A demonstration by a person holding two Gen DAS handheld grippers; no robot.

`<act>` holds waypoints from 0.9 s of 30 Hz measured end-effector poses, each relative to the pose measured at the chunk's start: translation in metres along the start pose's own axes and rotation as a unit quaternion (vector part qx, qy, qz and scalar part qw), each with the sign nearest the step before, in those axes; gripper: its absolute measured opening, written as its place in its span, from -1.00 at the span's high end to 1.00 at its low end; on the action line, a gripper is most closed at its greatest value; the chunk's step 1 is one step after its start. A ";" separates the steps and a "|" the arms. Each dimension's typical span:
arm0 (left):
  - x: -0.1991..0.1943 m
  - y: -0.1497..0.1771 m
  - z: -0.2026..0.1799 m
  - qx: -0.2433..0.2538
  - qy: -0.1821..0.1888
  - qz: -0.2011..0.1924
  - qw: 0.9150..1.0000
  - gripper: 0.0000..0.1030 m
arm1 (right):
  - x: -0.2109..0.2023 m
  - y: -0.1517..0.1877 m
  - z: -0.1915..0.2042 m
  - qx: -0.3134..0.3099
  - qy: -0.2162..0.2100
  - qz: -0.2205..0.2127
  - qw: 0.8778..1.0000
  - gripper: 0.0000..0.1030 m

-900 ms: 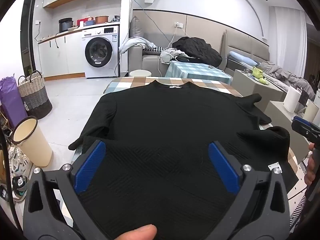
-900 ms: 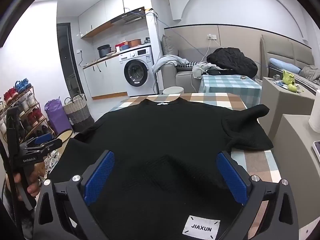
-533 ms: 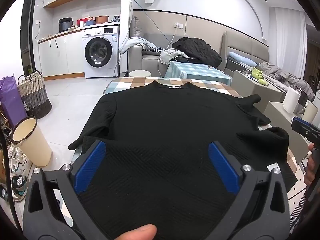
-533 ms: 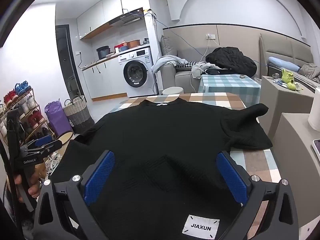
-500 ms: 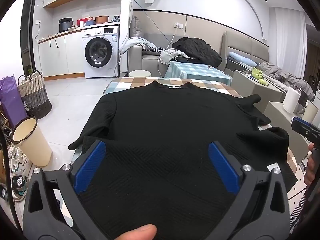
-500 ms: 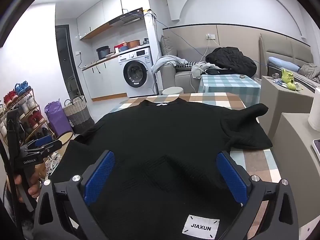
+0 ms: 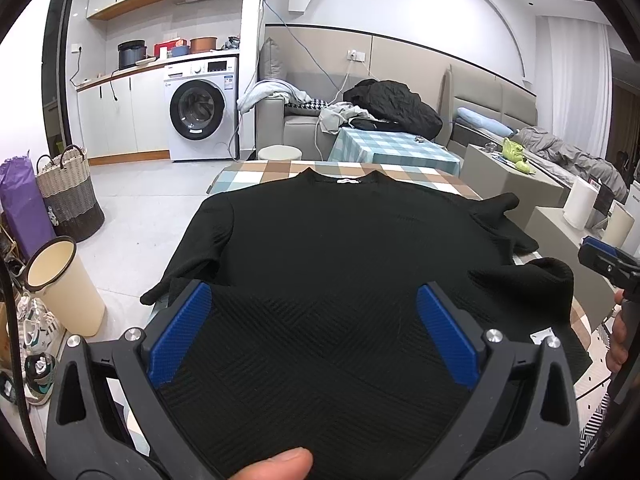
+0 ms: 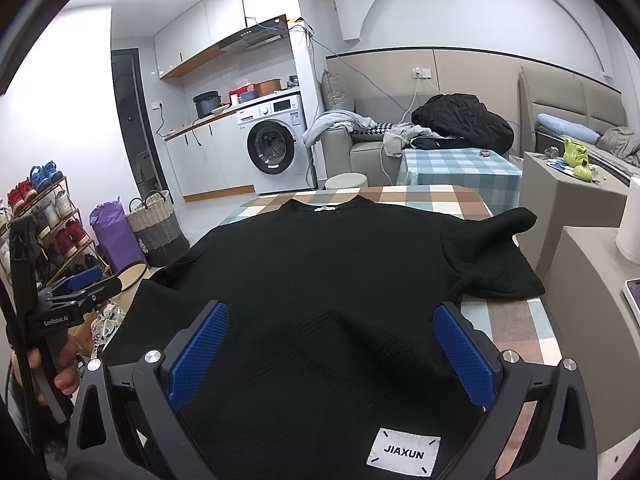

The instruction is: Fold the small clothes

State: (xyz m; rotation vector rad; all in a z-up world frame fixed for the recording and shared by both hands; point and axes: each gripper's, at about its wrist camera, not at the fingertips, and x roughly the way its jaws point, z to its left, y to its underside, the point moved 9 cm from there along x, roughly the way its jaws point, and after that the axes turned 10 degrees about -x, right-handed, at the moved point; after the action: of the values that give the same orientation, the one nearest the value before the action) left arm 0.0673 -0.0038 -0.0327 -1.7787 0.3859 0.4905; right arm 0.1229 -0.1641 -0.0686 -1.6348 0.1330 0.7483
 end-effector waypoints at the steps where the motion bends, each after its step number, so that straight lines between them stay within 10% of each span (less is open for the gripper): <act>1: -0.001 -0.001 0.000 0.000 0.000 0.000 1.000 -0.99 | -0.001 -0.001 0.001 0.000 0.000 -0.001 1.000 -1.00; 27: 0.003 -0.002 0.008 -0.005 -0.005 0.000 1.000 -0.99 | -0.005 -0.002 0.002 0.001 -0.002 -0.011 1.000 -1.00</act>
State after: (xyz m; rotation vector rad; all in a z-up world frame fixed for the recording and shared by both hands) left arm 0.0704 0.0041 -0.0340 -1.7852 0.3768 0.5024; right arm 0.1190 -0.1635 -0.0638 -1.6302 0.1137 0.7337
